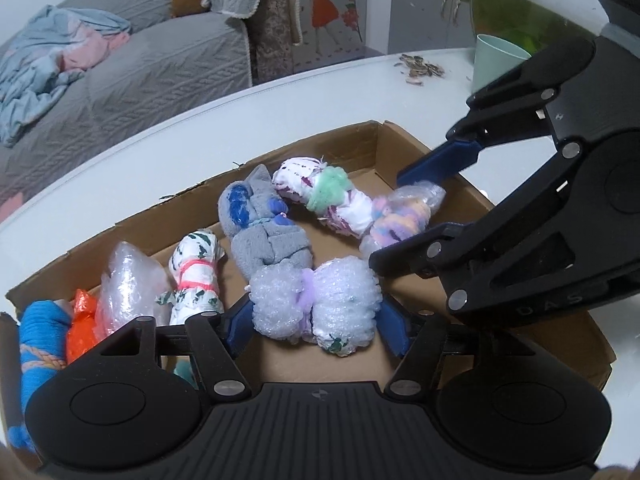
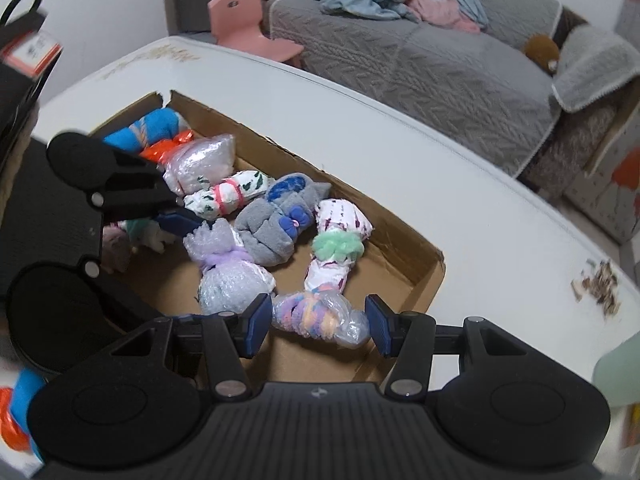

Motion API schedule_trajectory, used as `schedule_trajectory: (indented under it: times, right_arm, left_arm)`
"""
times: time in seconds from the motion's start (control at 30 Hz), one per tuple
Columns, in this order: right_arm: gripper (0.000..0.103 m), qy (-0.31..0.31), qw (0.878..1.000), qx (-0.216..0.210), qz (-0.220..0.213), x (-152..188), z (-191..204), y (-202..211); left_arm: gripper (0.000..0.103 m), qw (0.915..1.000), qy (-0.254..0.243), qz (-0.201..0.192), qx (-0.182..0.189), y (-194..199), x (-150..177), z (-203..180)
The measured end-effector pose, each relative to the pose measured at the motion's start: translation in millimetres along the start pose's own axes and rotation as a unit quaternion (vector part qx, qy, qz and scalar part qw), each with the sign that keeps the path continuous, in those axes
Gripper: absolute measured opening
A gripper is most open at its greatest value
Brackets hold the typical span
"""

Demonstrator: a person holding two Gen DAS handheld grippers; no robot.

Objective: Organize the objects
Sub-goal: 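Lower both bundles into the tray and open both grippers, then move both grippers back over the remaining pile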

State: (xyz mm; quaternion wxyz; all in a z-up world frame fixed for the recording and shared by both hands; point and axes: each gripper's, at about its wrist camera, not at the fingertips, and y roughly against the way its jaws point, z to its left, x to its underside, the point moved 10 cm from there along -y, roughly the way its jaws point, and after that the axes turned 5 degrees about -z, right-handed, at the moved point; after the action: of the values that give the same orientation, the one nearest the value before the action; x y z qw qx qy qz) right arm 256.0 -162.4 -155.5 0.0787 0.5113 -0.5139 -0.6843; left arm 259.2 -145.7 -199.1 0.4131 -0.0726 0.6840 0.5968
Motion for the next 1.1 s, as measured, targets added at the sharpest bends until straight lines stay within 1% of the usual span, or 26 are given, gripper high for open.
schedule_trajectory:
  times: [0.03, 0.17, 0.23, 0.3, 0.33, 0.4, 0.57, 0.67, 0.8, 0.9, 1.07, 1.1]
  right_arm:
    - [0.050, 0.001, 1.000, 0.003, 0.001, 1.2, 0.4, 0.1]
    - [0.051, 0.002, 1.000, 0.006, 0.005, 3.4, 1.8, 0.4]
    - [0.058, -0.001, 1.000, 0.004, 0.004, 3.3, 2.8, 2.3]
    - [0.064, -0.001, 1.000, 0.003, 0.004, 2.7, 4.8, 4.4]
    - [0.068, 0.002, 1.000, 0.005, 0.004, 2.4, 5.7, 5.5]
    - [0.071, 0.003, 1.000, 0.007, 0.005, 2.0, 6.8, 7.1]
    - [0.072, -0.002, 1.000, 0.012, -0.001, -2.2, 2.7, 15.4]
    - [0.076, -0.018, 1.000, 0.017, -0.009, -6.0, -2.2, 24.4]
    - [0.076, -0.041, 0.999, 0.027, -0.019, -8.6, -5.7, 38.3]
    - [0.076, -0.066, 0.997, 0.025, -0.033, -9.2, -5.5, 56.6]
    - [0.079, -0.127, 0.989, 0.031, -0.062, -1.4, 1.8, 98.5]
    - [0.081, -0.138, 0.987, 0.033, -0.070, 1.5, 6.6, 108.1]
  left_arm:
    - [0.080, 1.0000, 0.001, 0.001, -0.004, 0.3, 0.5, 0.8]
    - [0.082, 0.9999, 0.005, 0.007, -0.006, 2.4, 1.8, 1.1]
    - [0.087, 0.9998, 0.005, 0.013, -0.010, 3.6, 3.6, -0.2]
    - [0.089, 0.9997, 0.006, 0.019, -0.017, 4.9, 5.0, -1.1]
    - [0.090, 0.9996, 0.007, 0.021, -0.018, 5.9, 6.3, -1.8]
    - [0.090, 0.9994, 0.014, 0.027, -0.017, 7.0, 9.2, -3.8]
    - [0.091, 0.9990, 0.025, 0.033, -0.018, 13.9, 10.0, -4.0]
    - [0.091, 0.9987, 0.034, 0.032, -0.020, 23.7, 11.5, -2.7]
    - [0.091, 0.9978, 0.052, 0.027, -0.030, 45.8, 15.6, 6.0]
    - [0.092, 0.9963, 0.074, 0.013, -0.040, 72.0, 19.2, 12.5]
    - [0.095, 0.9907, 0.115, -0.012, -0.072, 124.6, 42.9, 31.3]
    - [0.095, 0.9896, 0.120, -0.015, -0.078, 133.4, 49.1, 34.3]
